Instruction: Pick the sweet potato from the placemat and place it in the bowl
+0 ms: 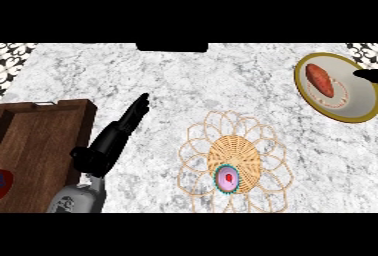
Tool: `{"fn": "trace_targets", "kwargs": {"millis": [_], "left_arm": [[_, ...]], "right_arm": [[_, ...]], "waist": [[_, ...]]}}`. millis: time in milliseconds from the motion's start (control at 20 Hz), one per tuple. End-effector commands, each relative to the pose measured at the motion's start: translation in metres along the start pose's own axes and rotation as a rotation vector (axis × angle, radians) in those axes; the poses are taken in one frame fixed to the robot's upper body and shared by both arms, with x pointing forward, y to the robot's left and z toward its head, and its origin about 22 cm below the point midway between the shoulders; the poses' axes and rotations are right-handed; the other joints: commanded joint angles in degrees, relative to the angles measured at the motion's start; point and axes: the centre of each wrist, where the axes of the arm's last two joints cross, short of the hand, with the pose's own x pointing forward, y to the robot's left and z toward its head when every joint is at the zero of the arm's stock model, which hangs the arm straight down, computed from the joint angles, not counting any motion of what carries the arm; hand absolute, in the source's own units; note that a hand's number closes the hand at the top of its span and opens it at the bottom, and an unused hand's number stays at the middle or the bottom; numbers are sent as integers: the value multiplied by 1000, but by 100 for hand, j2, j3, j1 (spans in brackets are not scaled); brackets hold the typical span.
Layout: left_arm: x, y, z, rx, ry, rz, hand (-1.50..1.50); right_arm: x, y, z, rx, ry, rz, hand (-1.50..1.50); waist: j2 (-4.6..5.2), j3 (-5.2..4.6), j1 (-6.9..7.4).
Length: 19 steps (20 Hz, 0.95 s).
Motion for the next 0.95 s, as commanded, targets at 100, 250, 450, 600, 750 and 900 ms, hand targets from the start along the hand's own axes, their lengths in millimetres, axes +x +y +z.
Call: {"fn": "trace_targets", "kwargs": {"millis": [100,250,450,600,750,900], "left_arm": [[2,-2,9,-1,5,10,0],[3,11,7,18,16,-23,0],[0,14,9,19,21,-1,0],[-18,-11,-4,36,21,1,0],[2,-3,1,21,20,-8,0],[0,9,-11,21,30,21,0]], "right_arm": [[-45,-46,-5,-116,78,-139,-150],[-77,-81,-2,-142,98,-197,-150],[-108,-118,5,-196,88,-250,-150],[-138,-141,18,-173,87,-233,-150],[-167,-160,34,-152,76,-257,-150],[-180,-159,43,-123,69,-278,-150]], "waist": [[-31,2,-46],[-57,-2,-147],[-42,4,-115],[-19,5,-170],[-53,7,-167],[-23,13,-145]]}}
